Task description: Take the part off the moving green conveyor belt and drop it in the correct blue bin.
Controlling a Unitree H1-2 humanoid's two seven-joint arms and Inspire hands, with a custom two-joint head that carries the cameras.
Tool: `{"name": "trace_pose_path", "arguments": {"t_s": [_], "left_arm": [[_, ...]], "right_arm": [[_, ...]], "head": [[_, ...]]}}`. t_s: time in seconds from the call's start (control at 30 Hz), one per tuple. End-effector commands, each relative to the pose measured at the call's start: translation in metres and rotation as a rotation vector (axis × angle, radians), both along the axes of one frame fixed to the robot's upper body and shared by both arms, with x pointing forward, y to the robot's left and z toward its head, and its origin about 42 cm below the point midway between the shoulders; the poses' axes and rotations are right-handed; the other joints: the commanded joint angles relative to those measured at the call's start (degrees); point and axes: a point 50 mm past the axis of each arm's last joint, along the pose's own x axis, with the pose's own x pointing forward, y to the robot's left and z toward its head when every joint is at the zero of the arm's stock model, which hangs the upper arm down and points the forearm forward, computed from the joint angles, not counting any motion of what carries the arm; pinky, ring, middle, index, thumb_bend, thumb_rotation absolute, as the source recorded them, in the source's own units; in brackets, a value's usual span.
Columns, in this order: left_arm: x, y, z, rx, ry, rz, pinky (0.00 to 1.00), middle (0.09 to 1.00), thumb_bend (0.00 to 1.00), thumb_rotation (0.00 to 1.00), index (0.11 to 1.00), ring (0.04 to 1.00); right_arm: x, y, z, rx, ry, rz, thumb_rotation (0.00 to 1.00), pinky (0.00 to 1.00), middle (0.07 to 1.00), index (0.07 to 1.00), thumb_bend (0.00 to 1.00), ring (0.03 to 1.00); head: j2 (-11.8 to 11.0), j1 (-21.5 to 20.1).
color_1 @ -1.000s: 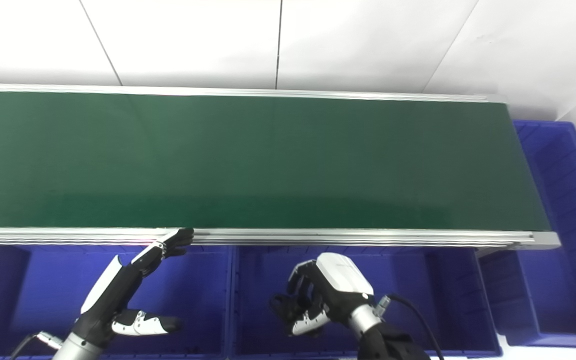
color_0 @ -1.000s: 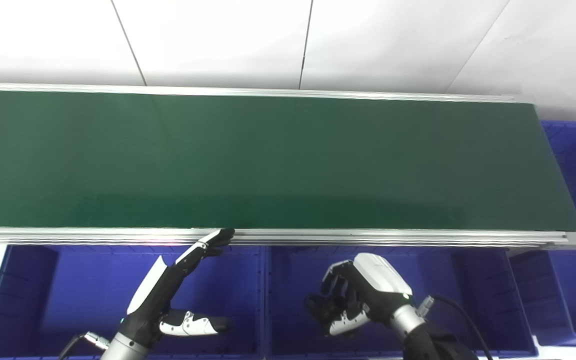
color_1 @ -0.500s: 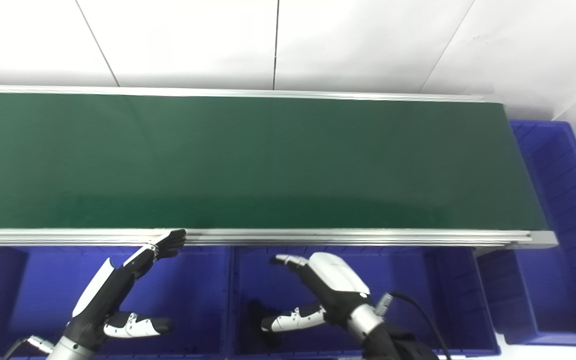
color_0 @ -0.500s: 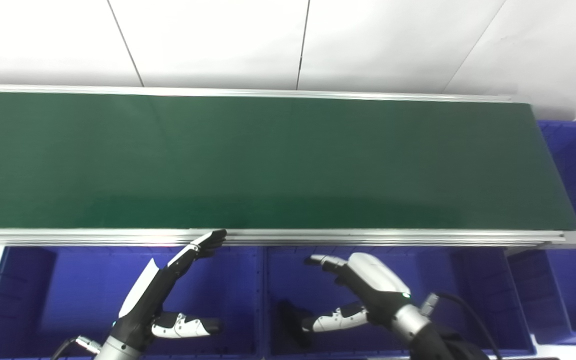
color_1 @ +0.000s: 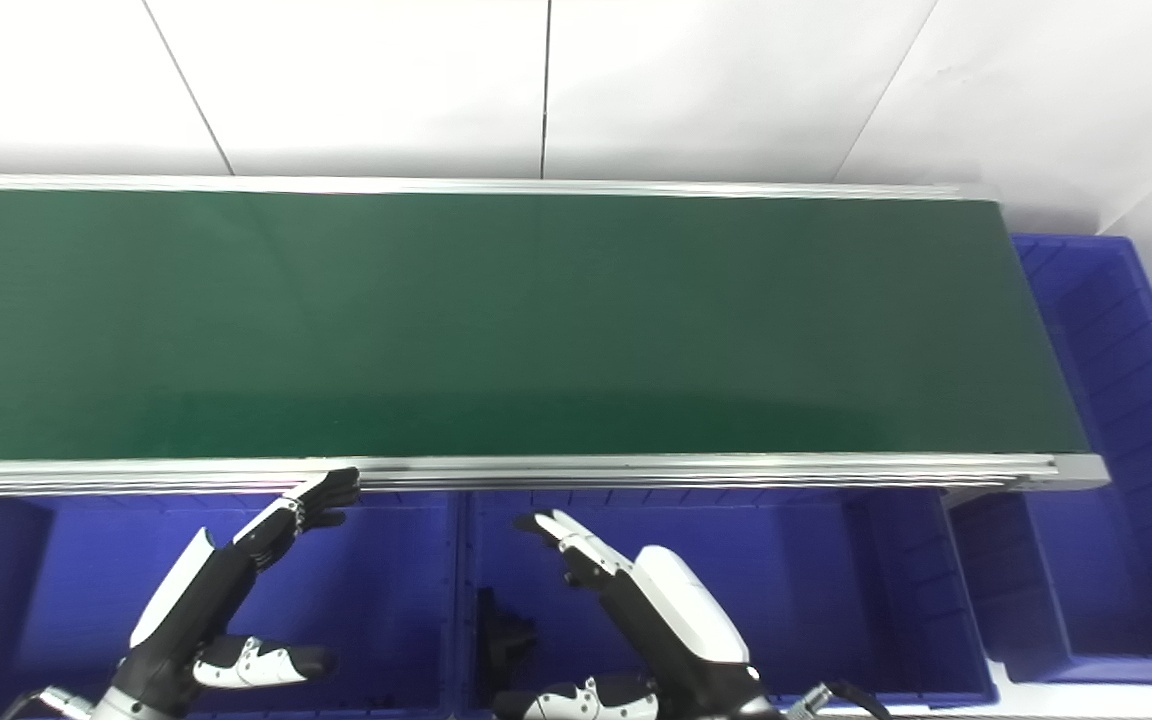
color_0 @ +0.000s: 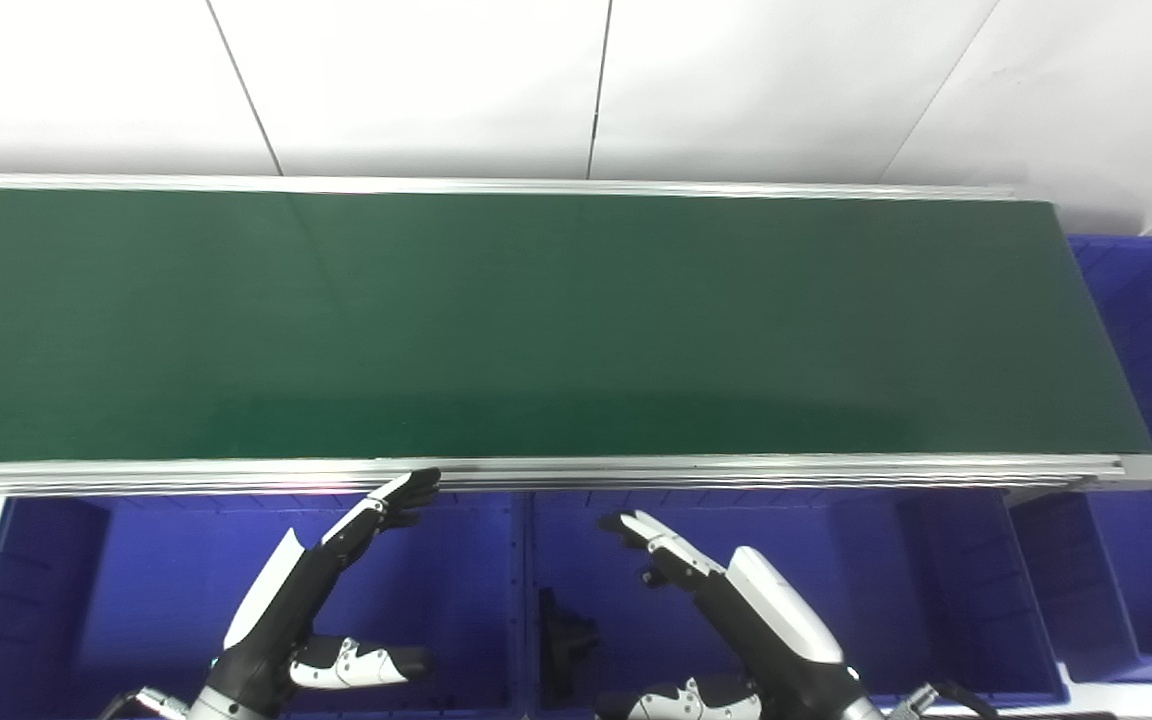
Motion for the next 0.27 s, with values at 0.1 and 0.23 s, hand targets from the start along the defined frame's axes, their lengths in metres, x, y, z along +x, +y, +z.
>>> {"name": "trace_pose_path", "arguments": {"t_s": [0.1, 0.23], "left_arm": [[-0.002, -0.005, 0.007, -0.021, -0.049, -0.002, 0.83, 0.893, 0.82, 0.59, 0.890, 0.876], [-0.002, -0.008, 0.006, -0.034, -0.041, -0.005, 0.84, 0.898, 0.82, 0.57, 0.891, 0.880]], "right_arm": [[0.002, 0.011, -0.011, 0.071, -0.069, -0.043, 0.64, 0.78, 0.934, 0.941, 0.72, 0.882], [0.005, 0.011, -0.023, 0.098, -0.081, -0.102, 0.61, 0.76, 0.925, 0.968, 0.71, 0.862]], "head": [[-0.4, 0.8], [-1.0, 1.5]]}}
